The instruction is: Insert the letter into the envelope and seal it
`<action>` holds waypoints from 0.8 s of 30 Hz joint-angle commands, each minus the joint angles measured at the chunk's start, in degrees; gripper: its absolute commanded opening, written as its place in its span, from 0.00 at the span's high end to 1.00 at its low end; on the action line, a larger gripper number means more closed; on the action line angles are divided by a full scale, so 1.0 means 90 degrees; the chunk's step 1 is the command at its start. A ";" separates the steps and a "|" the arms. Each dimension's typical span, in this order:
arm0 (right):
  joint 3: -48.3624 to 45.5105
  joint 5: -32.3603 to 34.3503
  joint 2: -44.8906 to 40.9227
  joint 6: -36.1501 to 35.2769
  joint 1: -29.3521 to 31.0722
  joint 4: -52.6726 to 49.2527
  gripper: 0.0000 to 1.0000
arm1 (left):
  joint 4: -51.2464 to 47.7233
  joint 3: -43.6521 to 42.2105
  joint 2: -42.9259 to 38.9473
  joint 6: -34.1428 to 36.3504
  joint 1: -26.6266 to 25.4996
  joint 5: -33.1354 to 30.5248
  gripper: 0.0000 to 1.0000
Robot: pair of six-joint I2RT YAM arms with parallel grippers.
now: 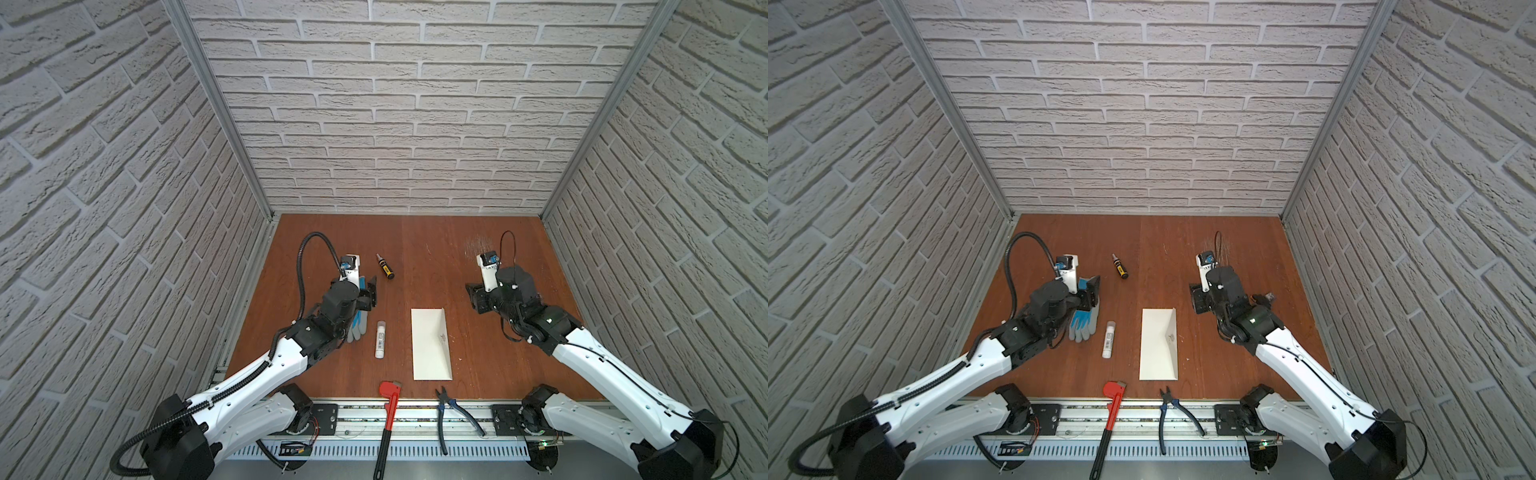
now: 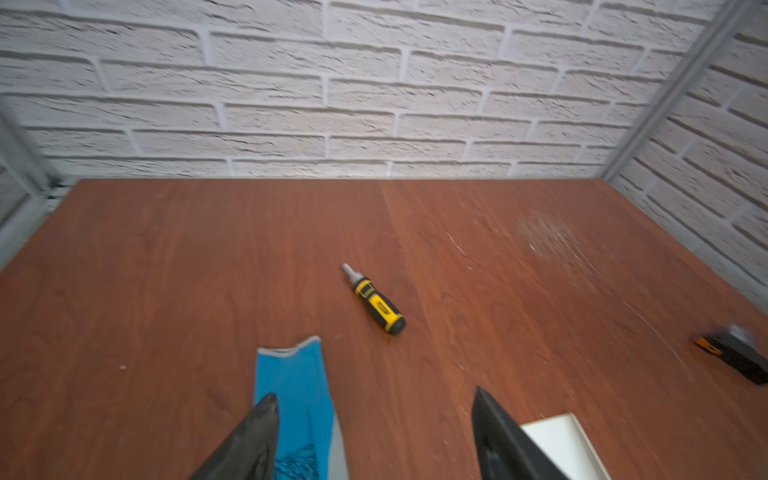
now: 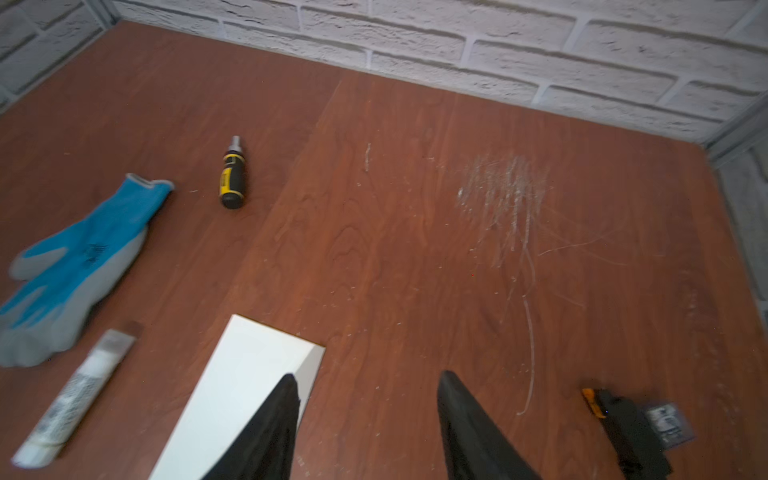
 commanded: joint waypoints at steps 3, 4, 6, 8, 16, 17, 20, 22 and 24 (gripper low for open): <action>-0.1234 0.1453 0.0067 -0.0938 -0.0598 0.3132 0.41 | 0.1146 -0.0694 -0.0232 0.0630 0.1214 -0.0328 0.26; -0.1393 0.1555 0.0208 -0.0926 -0.0721 0.3413 0.41 | 0.1275 -0.0842 -0.0240 0.0630 0.1426 -0.0432 0.26; -0.1648 0.1695 0.0518 -0.0958 -0.0900 0.3932 0.40 | 0.1518 -0.1135 -0.0229 0.0658 0.1699 -0.0744 0.26; -0.1837 0.1759 0.0897 -0.0988 -0.1070 0.4490 0.40 | 0.1738 -0.1424 -0.0178 0.0640 0.1931 -0.1005 0.26; -0.2281 0.0790 0.2825 -0.0857 -0.1620 0.6867 0.39 | 0.2722 -0.1989 0.0067 0.1134 0.2718 -0.1586 0.26; -0.2297 0.0686 0.3064 -0.0893 -0.1657 0.7195 0.39 | 0.2823 -0.2032 0.0169 0.1166 0.2934 -0.1517 0.25; -0.2277 -0.0007 0.3054 -0.0782 -0.1935 0.7017 0.40 | 0.3390 -0.2316 0.0593 0.1147 0.3505 -0.1042 0.25; -0.2430 -0.0477 0.3208 -0.0609 -0.2198 0.7292 0.40 | 0.4298 -0.2637 0.1090 0.1146 0.3750 -0.0790 0.25; -0.2687 -0.0617 0.3693 -0.0599 -0.2295 0.8469 0.41 | 0.5232 -0.2771 0.1613 0.1312 0.3919 -0.0438 0.25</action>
